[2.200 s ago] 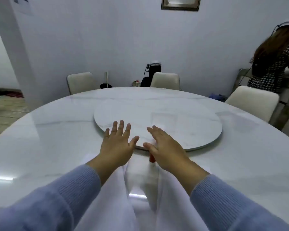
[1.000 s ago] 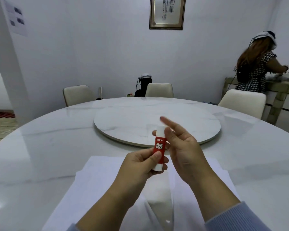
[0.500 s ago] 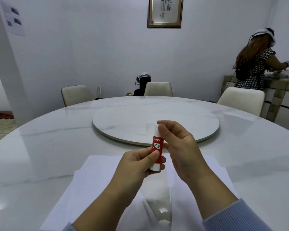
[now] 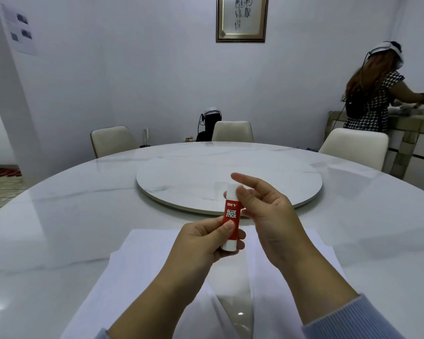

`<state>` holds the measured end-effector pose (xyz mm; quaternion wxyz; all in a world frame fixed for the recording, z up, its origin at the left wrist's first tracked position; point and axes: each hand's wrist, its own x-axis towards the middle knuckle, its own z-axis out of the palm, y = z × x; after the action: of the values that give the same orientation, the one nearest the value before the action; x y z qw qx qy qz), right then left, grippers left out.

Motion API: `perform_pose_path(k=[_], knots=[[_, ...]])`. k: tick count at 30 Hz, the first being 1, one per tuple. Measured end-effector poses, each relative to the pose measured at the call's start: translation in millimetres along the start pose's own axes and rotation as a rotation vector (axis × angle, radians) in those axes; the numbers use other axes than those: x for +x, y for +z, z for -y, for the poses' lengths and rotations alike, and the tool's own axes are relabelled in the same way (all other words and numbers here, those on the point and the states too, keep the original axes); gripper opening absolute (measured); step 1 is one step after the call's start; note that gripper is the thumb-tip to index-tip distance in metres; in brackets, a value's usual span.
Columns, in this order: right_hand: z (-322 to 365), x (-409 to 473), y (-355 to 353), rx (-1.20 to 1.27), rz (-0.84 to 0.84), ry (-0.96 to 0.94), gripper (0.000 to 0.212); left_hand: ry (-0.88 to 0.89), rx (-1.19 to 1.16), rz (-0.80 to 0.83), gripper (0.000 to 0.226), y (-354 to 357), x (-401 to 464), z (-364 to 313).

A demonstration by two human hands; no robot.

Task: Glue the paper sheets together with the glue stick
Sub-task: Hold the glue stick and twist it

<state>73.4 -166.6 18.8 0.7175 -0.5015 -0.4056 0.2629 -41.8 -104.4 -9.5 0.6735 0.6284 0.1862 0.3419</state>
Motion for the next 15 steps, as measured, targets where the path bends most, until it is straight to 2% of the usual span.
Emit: perform_pose_path(k=[4, 5, 6, 9, 15], knots=[[0.0, -1.7, 5.1, 0.003, 0.044, 0.025, 0.016, -0.001, -0.01, -0.002, 0.027, -1.4, 0.7, -1.2], [0.1, -1.7, 6.6, -0.001, 0.041, 0.014, 0.021, -0.001, -0.005, -0.004, 0.027, -2.0, 0.7, -1.1], [0.6, -1.6, 7.8, -0.006, 0.03, 0.002, 0.026, -0.002, 0.005, -0.005, 0.025, -2.3, 0.7, -0.8], [1.4, 0.5, 5.2, -0.008, 0.007, -0.01, 0.018, -0.007, 0.011, -0.003, 0.018, -1.6, 0.6, -0.8], [-1.2, -0.2, 6.3, 0.009, 0.031, 0.031, 0.024, 0.0, -0.011, -0.003, 0.026, -1.1, 1.1, -1.9]])
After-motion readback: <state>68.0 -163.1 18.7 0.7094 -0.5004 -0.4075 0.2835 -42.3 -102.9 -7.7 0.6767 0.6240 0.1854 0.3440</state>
